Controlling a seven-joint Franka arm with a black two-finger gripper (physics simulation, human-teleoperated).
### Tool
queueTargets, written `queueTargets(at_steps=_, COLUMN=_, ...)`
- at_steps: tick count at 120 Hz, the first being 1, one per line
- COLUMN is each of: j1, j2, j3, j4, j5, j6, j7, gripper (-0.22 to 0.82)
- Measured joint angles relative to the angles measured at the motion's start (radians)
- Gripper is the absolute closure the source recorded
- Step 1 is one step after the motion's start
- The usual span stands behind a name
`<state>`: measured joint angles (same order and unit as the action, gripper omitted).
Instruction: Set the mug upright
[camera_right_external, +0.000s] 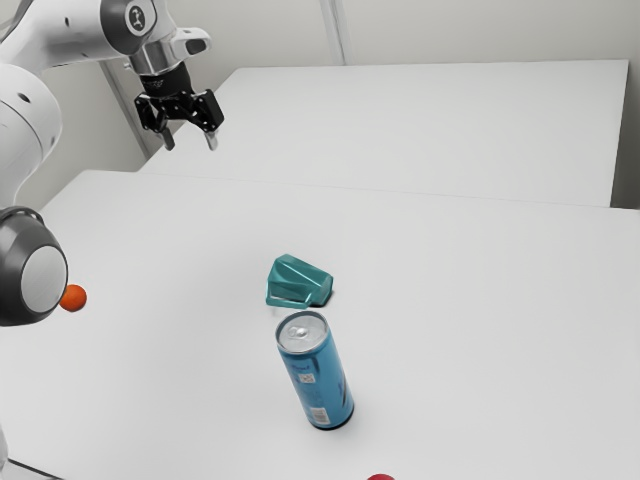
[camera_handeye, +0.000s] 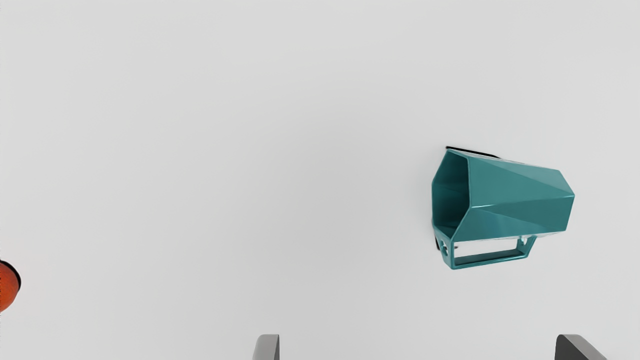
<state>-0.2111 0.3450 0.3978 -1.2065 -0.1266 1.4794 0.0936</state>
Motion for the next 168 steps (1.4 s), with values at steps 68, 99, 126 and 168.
queueTargets(at_steps=68, j1=-0.033, j2=-0.137, j3=0.006, j4=-0.395, j5=0.050, j6=0.123, j7=-0.061, gripper=0.00)
queueTargets(at_steps=99, j1=-0.034, j2=-0.261, j3=0.005, j4=-0.688, j5=0.053, j6=0.410, j7=-0.055, gripper=0.00)
queueTargets(at_steps=126, j1=-0.037, j2=-0.256, j3=0.005, j4=-0.797, j5=-0.113, j6=0.605, j7=0.007, gripper=0.00)
queueTargets(at_steps=168, j1=-0.034, j2=-0.184, j3=0.005, j4=-0.856, j5=-0.455, j6=0.690, j7=0.168, gripper=0.00)
